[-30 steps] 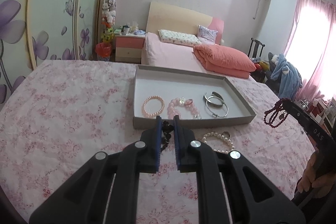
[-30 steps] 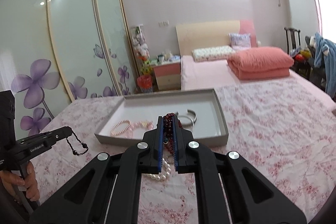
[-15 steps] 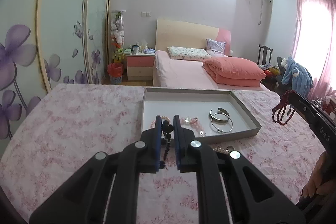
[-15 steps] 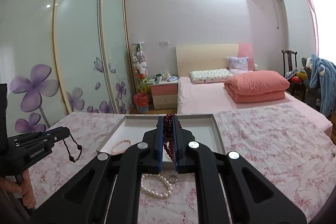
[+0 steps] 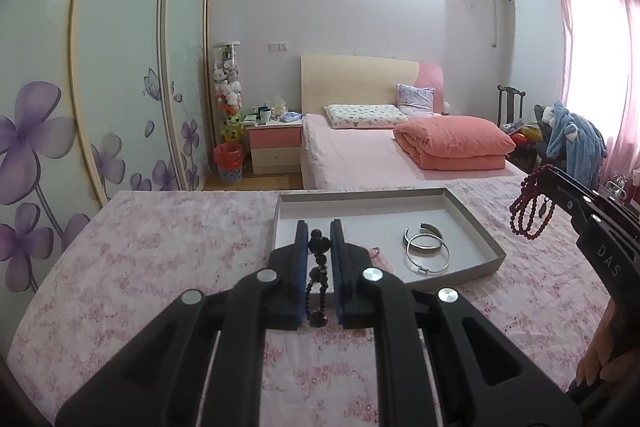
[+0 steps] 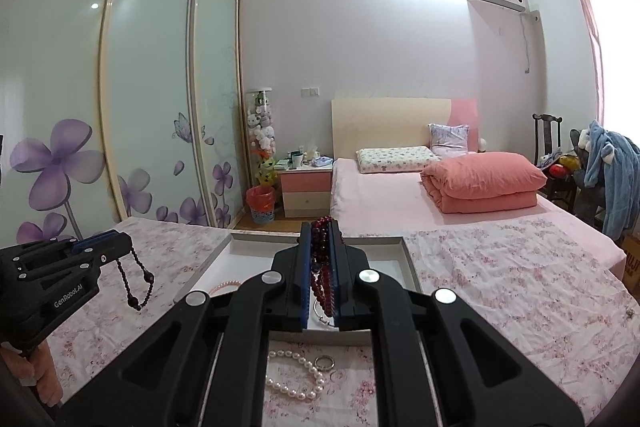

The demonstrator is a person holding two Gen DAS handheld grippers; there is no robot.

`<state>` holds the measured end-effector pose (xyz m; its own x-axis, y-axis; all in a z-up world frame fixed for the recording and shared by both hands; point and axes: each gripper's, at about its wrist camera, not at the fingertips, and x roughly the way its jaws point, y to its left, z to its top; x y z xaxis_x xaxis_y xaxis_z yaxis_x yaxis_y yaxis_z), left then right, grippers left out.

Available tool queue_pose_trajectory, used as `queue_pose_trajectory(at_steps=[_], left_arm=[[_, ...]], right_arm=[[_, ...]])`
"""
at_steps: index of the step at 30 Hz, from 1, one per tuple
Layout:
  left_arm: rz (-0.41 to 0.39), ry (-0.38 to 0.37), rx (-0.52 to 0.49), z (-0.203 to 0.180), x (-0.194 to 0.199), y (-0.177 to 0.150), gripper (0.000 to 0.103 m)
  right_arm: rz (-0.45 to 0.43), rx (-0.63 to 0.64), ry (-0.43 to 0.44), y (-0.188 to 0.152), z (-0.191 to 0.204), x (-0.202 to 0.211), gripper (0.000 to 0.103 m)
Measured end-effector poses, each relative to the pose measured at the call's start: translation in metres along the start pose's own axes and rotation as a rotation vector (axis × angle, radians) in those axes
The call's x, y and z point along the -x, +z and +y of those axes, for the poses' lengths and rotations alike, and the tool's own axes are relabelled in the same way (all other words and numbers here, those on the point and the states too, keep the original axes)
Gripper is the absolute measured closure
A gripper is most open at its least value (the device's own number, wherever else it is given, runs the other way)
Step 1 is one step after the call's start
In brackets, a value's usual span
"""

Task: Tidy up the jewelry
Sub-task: 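Carry the red necklace over the grey tray while the left tool carries the black bracelet, then open both tools to drop the necklace and bracelet into the tray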

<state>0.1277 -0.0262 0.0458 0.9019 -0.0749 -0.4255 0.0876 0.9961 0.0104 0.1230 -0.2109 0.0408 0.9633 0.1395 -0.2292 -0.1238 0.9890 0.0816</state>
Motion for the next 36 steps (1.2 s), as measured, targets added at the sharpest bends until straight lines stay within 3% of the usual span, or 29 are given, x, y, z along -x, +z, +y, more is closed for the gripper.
queue_pose_trajectory(at_steps=[16,36], left_arm=[[0.043,-0.039,0.001,-0.010,-0.070,0.022,0.091],[0.173,-0.088,0.038,-0.016,-0.166,0.014,0.089]], right_arm=[[0.001,-0.026,-0.009,0.013,-0.006,-0.056,0.094],[0.184,-0.081,0.006,-0.014,-0.020,-0.147,0.093]])
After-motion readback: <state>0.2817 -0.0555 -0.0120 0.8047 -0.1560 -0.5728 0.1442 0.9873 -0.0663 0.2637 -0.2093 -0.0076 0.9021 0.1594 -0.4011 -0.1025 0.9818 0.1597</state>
